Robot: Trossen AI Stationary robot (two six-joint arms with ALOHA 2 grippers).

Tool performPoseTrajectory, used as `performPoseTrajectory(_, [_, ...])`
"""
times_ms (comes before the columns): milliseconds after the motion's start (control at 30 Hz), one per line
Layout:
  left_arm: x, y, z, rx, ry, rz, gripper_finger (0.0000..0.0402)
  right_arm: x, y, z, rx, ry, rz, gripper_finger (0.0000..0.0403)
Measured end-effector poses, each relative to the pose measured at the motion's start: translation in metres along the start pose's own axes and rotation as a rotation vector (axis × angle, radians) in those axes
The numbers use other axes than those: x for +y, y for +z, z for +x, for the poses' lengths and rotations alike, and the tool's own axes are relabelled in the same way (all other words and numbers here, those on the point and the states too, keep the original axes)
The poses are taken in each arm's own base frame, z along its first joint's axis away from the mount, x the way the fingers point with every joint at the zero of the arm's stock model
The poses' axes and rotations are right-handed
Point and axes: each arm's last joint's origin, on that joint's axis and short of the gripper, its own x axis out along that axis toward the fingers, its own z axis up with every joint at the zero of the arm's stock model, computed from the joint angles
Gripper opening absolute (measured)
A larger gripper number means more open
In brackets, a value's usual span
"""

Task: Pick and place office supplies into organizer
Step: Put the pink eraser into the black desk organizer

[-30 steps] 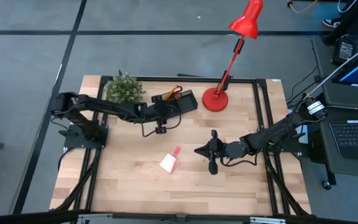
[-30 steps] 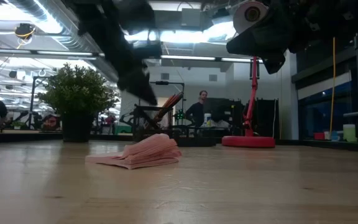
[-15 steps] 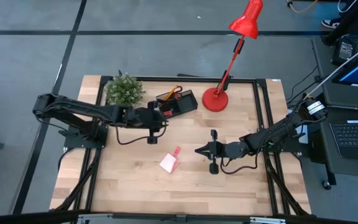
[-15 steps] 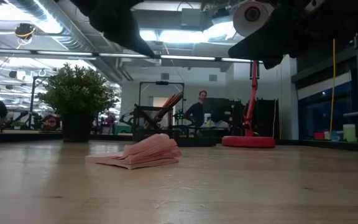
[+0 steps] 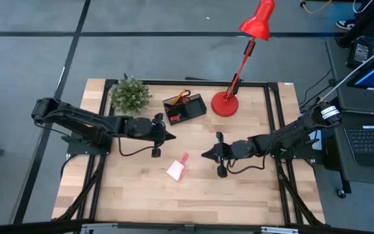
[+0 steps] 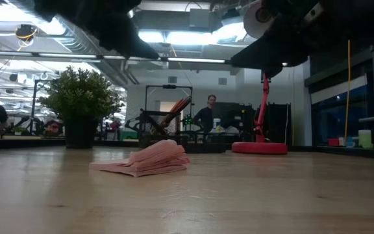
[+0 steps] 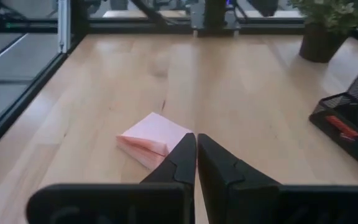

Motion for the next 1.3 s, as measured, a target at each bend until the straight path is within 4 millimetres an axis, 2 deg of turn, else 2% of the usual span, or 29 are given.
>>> performPoseTrajectory(200, [-0.005,-0.01,-0.011,-0.114,-0.011,-0.046,0.0002,-0.003,0.015,0.005,0.005,0.125,-0.028,0.002])
performPoseTrajectory(433, [-0.016,-0.033,-0.027,-0.217,-0.01,-0.058,0.0001,-0.008,0.039,0.012,0.113,0.104,-0.078,0.002])
performPoseTrajectory(700, [-0.028,-0.057,-0.038,-0.3,-0.033,-0.095,0.0001,-0.005,0.062,0.013,0.093,0.14,-0.12,0.0016])
performPoseTrajectory(867, [-0.035,-0.069,-0.043,-0.354,-0.069,-0.048,0.0002,-0.003,0.063,0.02,0.115,0.141,-0.132,0.0004])
performPoseTrajectory(1033, [-0.035,-0.075,-0.043,-0.345,-0.079,-0.084,0.0002,-0.005,0.063,0.032,0.145,0.202,-0.137,0.0006])
performPoseTrajectory(1300, [-0.035,-0.074,-0.044,-0.354,-0.078,-0.083,0.0001,-0.019,0.07,0.063,0.411,0.203,-0.148,0.0004])
